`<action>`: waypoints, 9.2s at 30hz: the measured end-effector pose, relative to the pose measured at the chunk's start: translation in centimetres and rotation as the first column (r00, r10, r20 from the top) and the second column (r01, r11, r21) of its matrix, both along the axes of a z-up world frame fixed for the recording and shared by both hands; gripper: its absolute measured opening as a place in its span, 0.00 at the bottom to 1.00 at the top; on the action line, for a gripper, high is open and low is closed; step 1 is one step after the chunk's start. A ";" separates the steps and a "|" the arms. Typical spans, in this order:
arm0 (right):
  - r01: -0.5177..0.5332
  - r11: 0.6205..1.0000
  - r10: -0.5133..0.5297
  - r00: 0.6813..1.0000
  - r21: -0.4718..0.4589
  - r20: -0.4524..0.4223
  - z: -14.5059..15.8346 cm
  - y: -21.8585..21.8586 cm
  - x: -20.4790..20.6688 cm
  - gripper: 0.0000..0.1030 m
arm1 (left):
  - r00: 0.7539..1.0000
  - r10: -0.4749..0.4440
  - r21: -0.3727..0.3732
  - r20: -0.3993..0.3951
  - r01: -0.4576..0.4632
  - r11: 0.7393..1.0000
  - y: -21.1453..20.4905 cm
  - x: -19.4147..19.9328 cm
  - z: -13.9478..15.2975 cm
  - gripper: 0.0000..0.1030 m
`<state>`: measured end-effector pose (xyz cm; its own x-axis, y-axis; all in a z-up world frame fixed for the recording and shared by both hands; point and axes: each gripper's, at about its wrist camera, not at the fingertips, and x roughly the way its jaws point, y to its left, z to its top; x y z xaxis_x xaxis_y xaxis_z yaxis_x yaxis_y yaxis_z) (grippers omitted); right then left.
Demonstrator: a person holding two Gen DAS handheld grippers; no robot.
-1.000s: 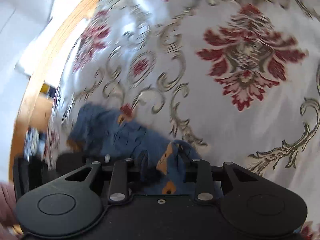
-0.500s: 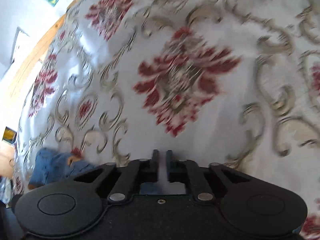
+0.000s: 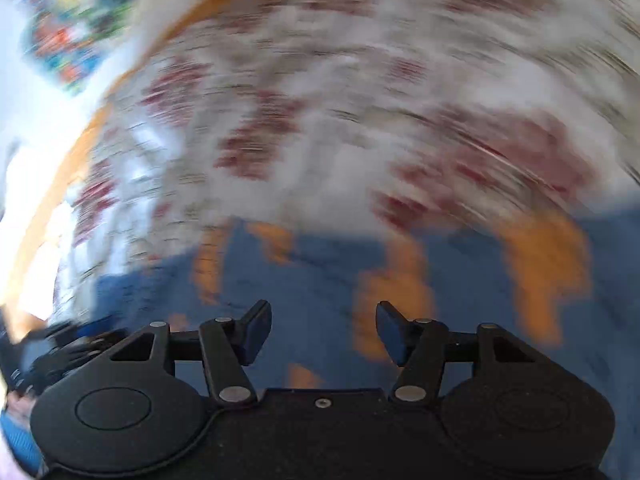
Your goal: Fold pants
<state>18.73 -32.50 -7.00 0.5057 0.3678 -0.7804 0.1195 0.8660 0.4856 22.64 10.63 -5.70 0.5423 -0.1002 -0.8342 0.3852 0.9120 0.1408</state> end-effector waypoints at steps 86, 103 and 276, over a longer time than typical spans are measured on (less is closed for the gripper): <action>0.070 0.967 -0.111 0.981 0.244 0.157 2.4 -26.0 -14.6 0.56 | 0.437 -0.869 -0.127 -0.233 0.872 0.473 -53.7 0.1 0.4 0.35; 0.136 0.982 -0.108 0.974 -0.133 0.202 4.3 -20.8 -15.8 0.13 | 0.518 -0.821 -0.061 -0.240 0.836 0.546 -55.0 -1.4 1.3 0.56; -0.279 0.545 0.546 0.834 -0.790 0.082 -0.8 13.2 -12.5 0.06 | 0.901 -0.346 -0.667 -0.261 0.091 0.740 -22.9 3.3 -4.0 0.12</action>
<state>6.20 -19.28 -7.83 0.6908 -0.0200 -0.7228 -0.3730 0.8465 -0.3800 25.92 -12.23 -9.74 0.1259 -0.7431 -0.6572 0.4901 0.6226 -0.6101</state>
